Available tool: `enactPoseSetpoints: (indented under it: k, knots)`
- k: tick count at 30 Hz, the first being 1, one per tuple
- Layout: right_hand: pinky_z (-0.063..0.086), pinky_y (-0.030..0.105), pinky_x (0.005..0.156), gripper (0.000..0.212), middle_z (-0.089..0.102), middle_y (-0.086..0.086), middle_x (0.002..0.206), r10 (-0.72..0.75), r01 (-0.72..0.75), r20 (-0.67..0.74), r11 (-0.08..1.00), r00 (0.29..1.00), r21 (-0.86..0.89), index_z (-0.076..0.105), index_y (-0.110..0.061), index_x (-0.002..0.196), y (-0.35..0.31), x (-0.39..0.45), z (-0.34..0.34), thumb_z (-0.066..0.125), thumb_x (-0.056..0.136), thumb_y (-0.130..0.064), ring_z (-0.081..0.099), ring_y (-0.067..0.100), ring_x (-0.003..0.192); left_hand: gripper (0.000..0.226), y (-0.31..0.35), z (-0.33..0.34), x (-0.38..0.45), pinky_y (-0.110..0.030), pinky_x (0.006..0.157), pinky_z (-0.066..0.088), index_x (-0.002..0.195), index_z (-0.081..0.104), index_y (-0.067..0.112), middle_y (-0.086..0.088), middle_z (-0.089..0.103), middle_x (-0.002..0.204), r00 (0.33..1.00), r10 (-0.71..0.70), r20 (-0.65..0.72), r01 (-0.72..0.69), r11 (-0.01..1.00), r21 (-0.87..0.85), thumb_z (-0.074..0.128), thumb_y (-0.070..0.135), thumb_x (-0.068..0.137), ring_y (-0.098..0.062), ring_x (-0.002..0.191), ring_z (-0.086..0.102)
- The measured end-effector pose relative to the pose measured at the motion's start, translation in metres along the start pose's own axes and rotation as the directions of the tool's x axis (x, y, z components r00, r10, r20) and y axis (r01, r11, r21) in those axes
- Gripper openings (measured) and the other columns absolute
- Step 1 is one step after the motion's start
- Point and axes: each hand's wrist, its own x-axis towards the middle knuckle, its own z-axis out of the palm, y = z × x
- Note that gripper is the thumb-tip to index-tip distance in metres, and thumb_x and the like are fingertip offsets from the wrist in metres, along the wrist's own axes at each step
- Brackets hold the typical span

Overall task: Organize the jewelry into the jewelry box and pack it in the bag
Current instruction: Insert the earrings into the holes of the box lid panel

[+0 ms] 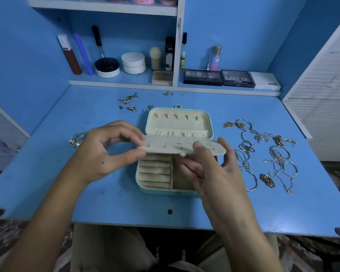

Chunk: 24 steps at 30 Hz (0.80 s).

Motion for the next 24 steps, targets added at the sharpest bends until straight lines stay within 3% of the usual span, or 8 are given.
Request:
enactPoseSetpoints:
  k: [4,8,14,16,18,20,22,24]
  knots:
    - [0.059,0.036,0.082,0.061,0.076,0.003,0.089,-0.016,0.007,-0.052,0.986,0.999,-0.169,0.048,-0.019,0.138,-0.013,0.014,-0.008,0.07,0.085,-0.041,0.075,0.019,0.088,0.006,0.001,0.0,0.016,-0.03,0.082,0.051,0.082,0.07,0.029,0.004,0.067,0.09,0.996,0.038,-0.082,-0.041,0.998,-0.043,0.074,0.026,0.08,-0.026,0.088,0.064]
    - [0.058,0.03,0.063,0.04,0.061,-0.001,0.073,-0.08,0.041,-0.081,0.918,0.993,-0.394,0.07,-0.02,0.105,-0.031,0.028,-0.014,0.063,0.086,-0.055,0.064,0.012,0.064,0.002,0.004,-0.001,0.037,-0.024,0.077,0.049,0.081,0.069,0.031,0.01,0.068,0.085,0.988,0.024,-0.15,-0.026,1.0,-0.01,0.07,0.029,0.081,-0.017,0.082,0.063]
    - [0.028,0.014,0.043,0.057,0.032,-0.01,0.047,-0.266,0.157,-0.072,0.743,0.961,-0.651,0.059,-0.013,0.057,-0.047,0.057,-0.016,0.059,0.09,-0.059,0.031,0.01,0.044,0.004,0.003,0.0,0.065,-0.021,0.075,0.05,0.086,0.07,0.021,0.011,0.072,0.08,0.971,-0.038,-0.234,0.043,0.999,0.014,0.071,0.024,0.083,-0.007,0.077,0.063]
    - [0.03,0.017,0.043,0.042,0.039,-0.014,0.049,-0.336,0.233,-0.035,0.72,0.941,-0.654,0.065,-0.021,0.064,-0.048,0.07,-0.015,0.06,0.092,-0.053,0.035,0.007,0.04,0.003,-0.001,0.001,0.073,-0.026,0.076,0.05,0.086,0.071,0.023,0.012,0.071,0.082,0.965,-0.061,-0.256,0.067,0.998,0.015,0.069,0.024,0.084,-0.008,0.078,0.062]
    - [0.039,0.014,0.048,0.023,0.061,-0.012,0.075,-0.403,0.306,-0.005,0.704,0.915,-0.641,0.073,-0.027,0.089,-0.047,0.084,-0.013,0.061,0.093,-0.047,0.049,0.001,0.046,0.005,-0.006,0.002,0.081,-0.032,0.075,0.051,0.086,0.072,0.025,0.01,0.072,0.084,0.96,-0.076,-0.271,0.084,0.996,0.018,0.068,0.026,0.085,-0.009,0.078,0.061]
    - [0.042,0.006,0.055,0.019,0.066,-0.008,0.099,-0.433,0.358,0.046,0.676,0.9,-0.645,0.07,-0.03,0.107,-0.047,0.1,-0.012,0.06,0.095,-0.04,0.06,-0.005,0.06,0.006,-0.013,0.004,0.087,-0.034,0.076,0.051,0.086,0.072,0.026,0.005,0.072,0.087,0.953,-0.092,-0.287,0.101,0.995,0.016,0.066,0.028,0.085,-0.009,0.08,0.061]
    - [0.045,0.008,0.061,0.02,0.069,-0.009,0.102,-0.435,0.4,0.113,0.656,0.893,-0.64,0.067,-0.033,0.114,-0.046,0.115,-0.012,0.059,0.097,-0.037,0.065,-0.001,0.079,0.006,-0.02,0.006,0.091,-0.033,0.076,0.051,0.086,0.071,0.03,0.002,0.071,0.09,0.949,-0.107,-0.297,0.117,0.993,0.016,0.065,0.029,0.087,-0.009,0.081,0.06]
    - [0.049,0.016,0.067,0.016,0.071,-0.013,0.098,-0.427,0.427,0.166,0.639,0.889,-0.64,0.067,-0.036,0.111,-0.045,0.128,-0.012,0.059,0.097,-0.035,0.065,0.002,0.085,0.008,-0.029,0.008,0.095,-0.033,0.077,0.05,0.086,0.071,0.033,0.003,0.071,0.089,0.945,-0.125,-0.303,0.137,0.99,0.017,0.065,0.029,0.089,-0.008,0.08,0.06]
